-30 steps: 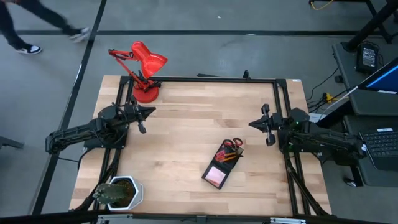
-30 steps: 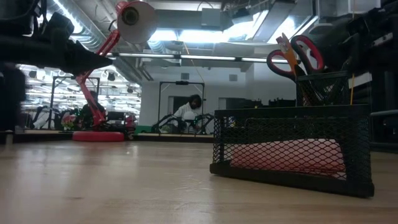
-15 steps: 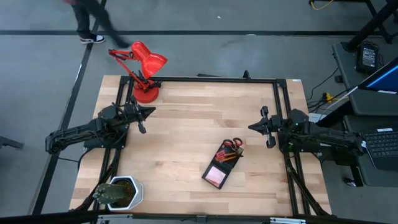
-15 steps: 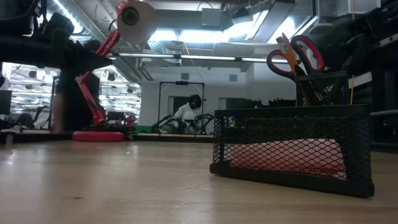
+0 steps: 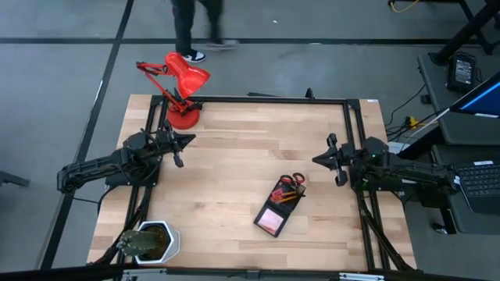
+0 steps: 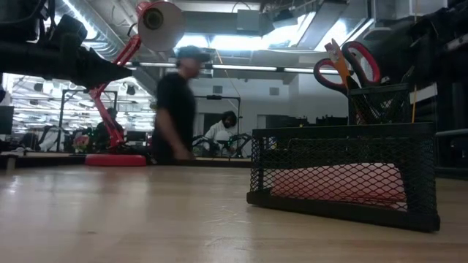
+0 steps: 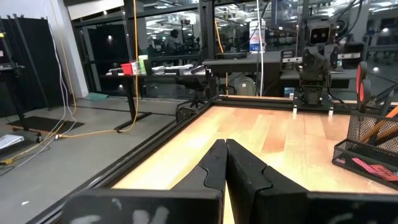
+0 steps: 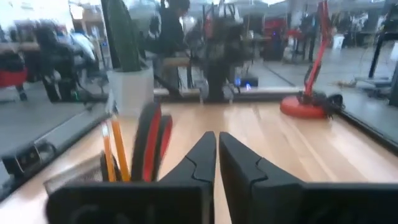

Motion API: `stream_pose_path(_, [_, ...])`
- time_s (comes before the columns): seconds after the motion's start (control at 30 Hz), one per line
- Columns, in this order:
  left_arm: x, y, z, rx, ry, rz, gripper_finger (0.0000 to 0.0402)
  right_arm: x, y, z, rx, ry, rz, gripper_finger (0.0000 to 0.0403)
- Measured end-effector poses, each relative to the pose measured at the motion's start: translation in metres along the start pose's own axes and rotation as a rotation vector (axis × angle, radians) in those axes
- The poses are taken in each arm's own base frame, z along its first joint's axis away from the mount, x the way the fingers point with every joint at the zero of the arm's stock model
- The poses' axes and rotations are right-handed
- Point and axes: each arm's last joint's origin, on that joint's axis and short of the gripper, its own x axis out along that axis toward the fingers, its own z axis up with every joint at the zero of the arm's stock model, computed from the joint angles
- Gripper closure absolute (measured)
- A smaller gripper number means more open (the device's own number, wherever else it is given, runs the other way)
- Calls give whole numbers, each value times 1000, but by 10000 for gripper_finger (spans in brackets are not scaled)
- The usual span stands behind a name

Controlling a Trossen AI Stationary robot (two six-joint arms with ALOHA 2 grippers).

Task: Pick and place office supplies into organizer
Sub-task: Return to Home Position

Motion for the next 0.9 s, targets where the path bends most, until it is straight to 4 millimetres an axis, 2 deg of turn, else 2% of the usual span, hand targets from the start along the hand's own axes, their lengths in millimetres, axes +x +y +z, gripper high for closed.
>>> stream_pose_path(0.13, [0,0,0,0,0,0,400,-1,4,-5,-23,45,-30,379])
stream_pose_path(0.27, [0,0,0,0,0,-1,400,-4,11,-3,-24,2,-87,384])
stream_pose_path(0.57, [0,0,0,0,0,0,400,-3,25,-4,2,16,29,385])
stream_pose_path(0.9, [0,0,0,0,0,-1,400,-3,26,-5,66,21,36,388])
